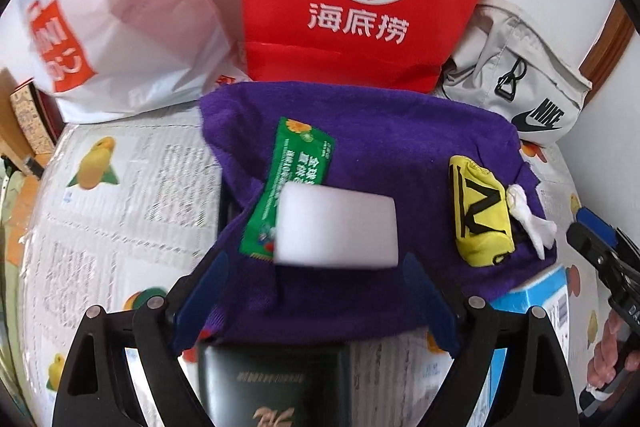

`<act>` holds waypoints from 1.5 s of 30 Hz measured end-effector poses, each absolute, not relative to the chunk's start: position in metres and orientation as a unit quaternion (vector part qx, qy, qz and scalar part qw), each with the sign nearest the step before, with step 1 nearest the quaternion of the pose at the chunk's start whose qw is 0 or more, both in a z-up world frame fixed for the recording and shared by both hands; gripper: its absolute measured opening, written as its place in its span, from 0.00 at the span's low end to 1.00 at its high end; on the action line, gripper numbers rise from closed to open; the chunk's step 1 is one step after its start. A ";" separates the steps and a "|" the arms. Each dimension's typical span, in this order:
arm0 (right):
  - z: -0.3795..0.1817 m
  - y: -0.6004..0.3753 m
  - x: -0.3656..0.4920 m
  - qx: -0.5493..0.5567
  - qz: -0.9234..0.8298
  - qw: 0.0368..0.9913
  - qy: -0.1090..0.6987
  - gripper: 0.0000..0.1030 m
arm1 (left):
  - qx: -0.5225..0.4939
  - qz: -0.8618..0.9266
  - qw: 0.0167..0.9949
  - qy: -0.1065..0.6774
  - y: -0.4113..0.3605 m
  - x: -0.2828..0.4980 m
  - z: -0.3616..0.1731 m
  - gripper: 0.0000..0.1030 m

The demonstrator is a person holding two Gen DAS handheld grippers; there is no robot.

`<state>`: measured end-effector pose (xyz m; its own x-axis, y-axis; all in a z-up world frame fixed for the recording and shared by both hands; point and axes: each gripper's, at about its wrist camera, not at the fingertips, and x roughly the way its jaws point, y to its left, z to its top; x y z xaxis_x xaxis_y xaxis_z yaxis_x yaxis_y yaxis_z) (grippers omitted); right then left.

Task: Organize soft objects
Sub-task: 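Open both tools to drop the sponge and tissue onto the purple towel, then grasp the clear plastic glove with the right tool while the left tool approaches the white glove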

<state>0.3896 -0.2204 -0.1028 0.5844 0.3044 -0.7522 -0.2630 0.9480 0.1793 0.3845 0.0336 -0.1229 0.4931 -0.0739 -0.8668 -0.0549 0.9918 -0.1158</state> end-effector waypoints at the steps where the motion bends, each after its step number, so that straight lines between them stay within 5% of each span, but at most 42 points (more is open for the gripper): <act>1: -0.100 -0.219 0.383 0.026 0.161 0.890 0.425 0.66 | -0.063 -0.006 0.864 0.500 0.035 0.379 -0.120 0.86; 23: -0.111 -0.183 0.205 0.057 0.258 0.852 0.453 0.70 | -0.084 -0.015 0.877 0.472 0.058 0.238 -0.098 0.86; 29: -0.136 -0.180 0.192 0.084 0.256 0.835 0.480 0.80 | -0.093 -0.029 0.875 0.475 0.061 0.217 -0.110 0.86; 41: -0.177 -0.157 0.198 0.062 0.250 0.821 0.509 0.81 | -0.120 -0.037 0.867 0.482 0.080 0.189 -0.140 0.86; 45: -0.174 -0.152 0.198 0.057 0.255 0.820 0.508 0.62 | -0.121 -0.039 0.866 0.484 0.082 0.185 -0.143 0.86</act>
